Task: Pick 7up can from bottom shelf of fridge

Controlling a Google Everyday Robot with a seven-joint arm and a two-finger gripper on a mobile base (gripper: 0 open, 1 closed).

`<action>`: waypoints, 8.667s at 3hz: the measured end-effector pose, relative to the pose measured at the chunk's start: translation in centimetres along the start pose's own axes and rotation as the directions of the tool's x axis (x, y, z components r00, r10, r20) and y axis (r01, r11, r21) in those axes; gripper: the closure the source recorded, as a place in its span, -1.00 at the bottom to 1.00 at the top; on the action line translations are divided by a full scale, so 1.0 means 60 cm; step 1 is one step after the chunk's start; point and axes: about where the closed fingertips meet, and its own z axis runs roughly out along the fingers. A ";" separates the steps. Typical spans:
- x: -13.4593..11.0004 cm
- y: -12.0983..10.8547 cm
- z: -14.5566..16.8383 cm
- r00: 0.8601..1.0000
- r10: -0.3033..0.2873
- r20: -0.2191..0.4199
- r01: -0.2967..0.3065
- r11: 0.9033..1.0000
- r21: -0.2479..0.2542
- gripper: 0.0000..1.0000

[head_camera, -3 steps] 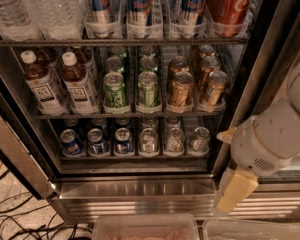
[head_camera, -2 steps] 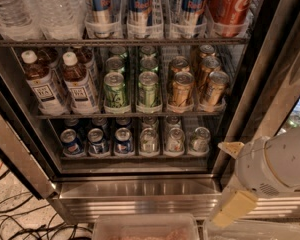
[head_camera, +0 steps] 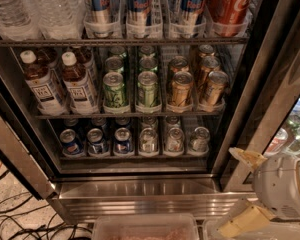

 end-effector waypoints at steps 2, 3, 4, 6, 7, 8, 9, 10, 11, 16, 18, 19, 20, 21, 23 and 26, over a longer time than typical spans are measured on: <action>-0.005 0.001 0.003 1.000 0.015 0.025 -0.015 1.000 0.003 -1.00; -0.013 0.012 0.029 0.988 0.095 0.120 -0.099 0.995 0.027 -1.00; -0.053 0.018 0.050 0.952 0.160 0.261 -0.187 0.979 0.082 -1.00; -0.045 -0.032 0.063 0.794 0.253 0.554 -0.430 0.877 0.216 -1.00; -0.041 -0.056 0.056 0.742 0.259 0.619 -0.492 0.838 0.238 -1.00; -0.041 -0.056 0.056 0.742 0.259 0.619 -0.491 0.838 0.238 -1.00; -0.043 -0.063 0.072 0.730 0.256 0.633 -0.512 0.819 0.260 -1.00; -0.027 -0.070 0.066 0.686 0.244 0.686 -0.576 0.757 0.307 -1.00; -0.074 -0.073 0.067 0.729 0.099 0.677 -0.483 0.775 0.407 -1.00; -0.131 -0.078 0.290 0.669 0.129 0.732 -0.515 0.790 0.332 -1.00; -0.064 -0.151 0.364 0.708 0.088 0.701 -0.569 0.659 0.493 -1.00; -0.020 -0.180 0.350 0.701 0.040 0.712 -0.598 0.578 0.556 -1.00; 0.032 -0.195 0.319 0.676 0.009 0.737 -0.640 0.502 0.582 -1.00; 0.082 -0.199 0.301 0.665 0.008 0.746 -0.665 0.461 0.588 -1.00; 0.100 -0.217 0.308 0.665 0.009 0.746 -0.677 0.429 0.598 -1.00; 0.164 -0.245 0.348 0.671 0.075 0.737 -0.708 0.357 0.609 -1.00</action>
Offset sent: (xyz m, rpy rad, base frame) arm 0.0029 0.0055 -0.0006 0.0694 -0.0046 -0.0293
